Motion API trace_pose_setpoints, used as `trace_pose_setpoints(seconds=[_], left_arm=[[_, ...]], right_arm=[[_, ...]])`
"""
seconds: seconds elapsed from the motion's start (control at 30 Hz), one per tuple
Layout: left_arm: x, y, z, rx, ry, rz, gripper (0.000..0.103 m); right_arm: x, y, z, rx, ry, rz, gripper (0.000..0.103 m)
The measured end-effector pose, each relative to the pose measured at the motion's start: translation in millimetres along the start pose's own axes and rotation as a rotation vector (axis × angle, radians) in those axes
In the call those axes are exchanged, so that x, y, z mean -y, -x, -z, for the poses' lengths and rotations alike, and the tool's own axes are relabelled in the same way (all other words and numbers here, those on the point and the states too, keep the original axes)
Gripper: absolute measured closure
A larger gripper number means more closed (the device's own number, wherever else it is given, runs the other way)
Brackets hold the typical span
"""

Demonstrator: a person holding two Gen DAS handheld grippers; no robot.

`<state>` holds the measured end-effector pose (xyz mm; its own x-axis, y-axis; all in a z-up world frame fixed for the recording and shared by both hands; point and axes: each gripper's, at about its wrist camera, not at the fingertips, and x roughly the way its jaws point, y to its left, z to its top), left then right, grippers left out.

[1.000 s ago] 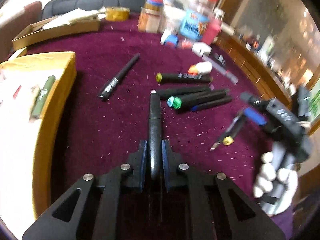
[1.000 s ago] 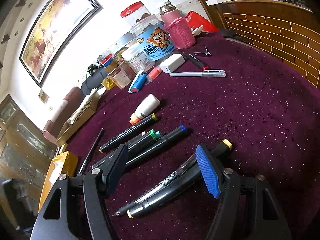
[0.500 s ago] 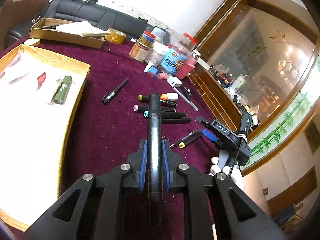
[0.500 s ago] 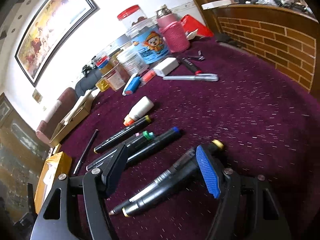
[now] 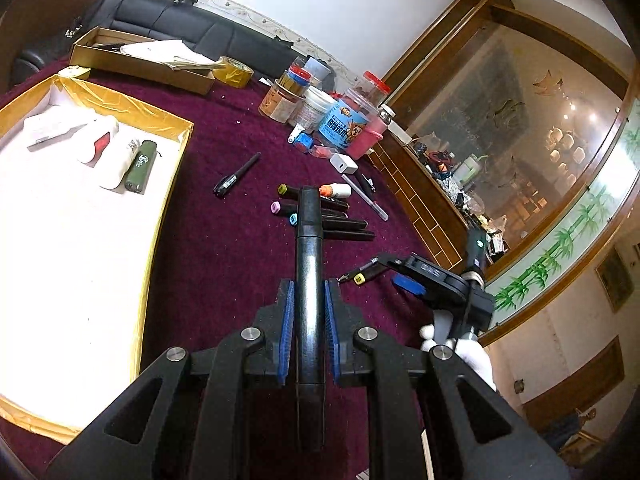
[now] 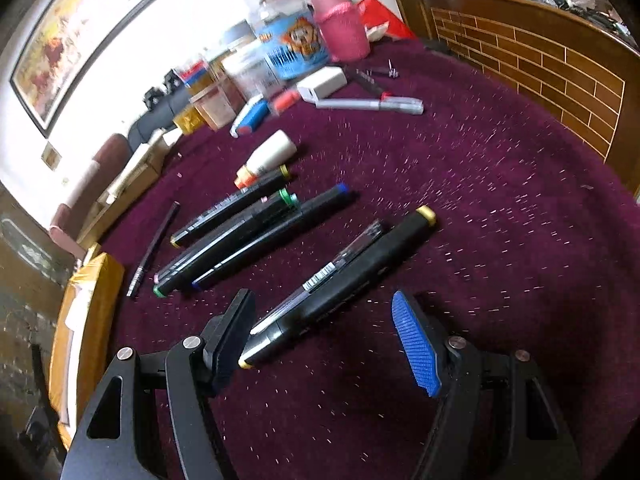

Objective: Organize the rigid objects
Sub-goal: 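Lift the black marker with the left gripper while the right gripper grasps another black marker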

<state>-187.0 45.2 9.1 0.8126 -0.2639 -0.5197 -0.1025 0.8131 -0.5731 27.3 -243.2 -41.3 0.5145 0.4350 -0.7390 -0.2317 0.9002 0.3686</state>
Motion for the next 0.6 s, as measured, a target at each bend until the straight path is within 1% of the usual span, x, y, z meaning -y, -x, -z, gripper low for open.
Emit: trace_pose_setpoints(seconds=[0.03, 0.07, 0.1, 0.13, 0.17, 0.23, 0.33, 0.4, 0.47, 0.6], left_arm=[[0.8, 0.0, 1.1, -0.003, -0.002, -0.001, 0.091], [1.6, -0.3, 2.0, -0.005, -0.003, -0.003, 0.091], [2.2, -1.4, 2.8, -0.009, -0.005, -0.004, 0.091], [2.7, -2.6, 4.0, -0.014, -0.008, -0.007, 0.091], [3.1, -4.0, 4.6, -0.020, -0.010, -0.011, 0.091], [4.9, -9.0, 7.1, -0.032, -0.018, -0.022, 0.091], [5.7, -17.7, 11.1, -0.061, -0.021, -0.020, 0.091], [6.7, -22.0, 13.3, -0.074, -0.023, -0.018, 0.091], [8.3, -25.2, 14.7, -0.083, -0.023, -0.016, 0.091], [12.0, -23.1, 16.4, -0.081, -0.025, -0.020, 0.091]], right_arm=[[-2.7, -3.1, -0.5, 0.006, 0.008, 0.025, 0.046], [-4.1, -4.3, 0.2, 0.018, 0.021, 0.055, 0.067], [-3.5, -5.7, 0.3, 0.014, 0.018, 0.070, 0.071], [-0.9, -5.6, 0.6, 0.016, 0.006, 0.071, 0.078], [3.8, -4.9, 1.2, 0.013, -0.008, 0.060, 0.080], [7.6, -2.1, 1.6, 0.006, -0.001, 0.079, 0.081], [12.4, 3.5, 1.8, 0.011, 0.028, 0.136, 0.081], [14.6, 3.9, 0.6, 0.001, 0.047, 0.149, 0.080], [11.1, 0.8, -2.6, -0.008, 0.066, 0.161, 0.078], [-6.6, -10.1, -2.9, 0.015, 0.166, 0.245, 0.076]])
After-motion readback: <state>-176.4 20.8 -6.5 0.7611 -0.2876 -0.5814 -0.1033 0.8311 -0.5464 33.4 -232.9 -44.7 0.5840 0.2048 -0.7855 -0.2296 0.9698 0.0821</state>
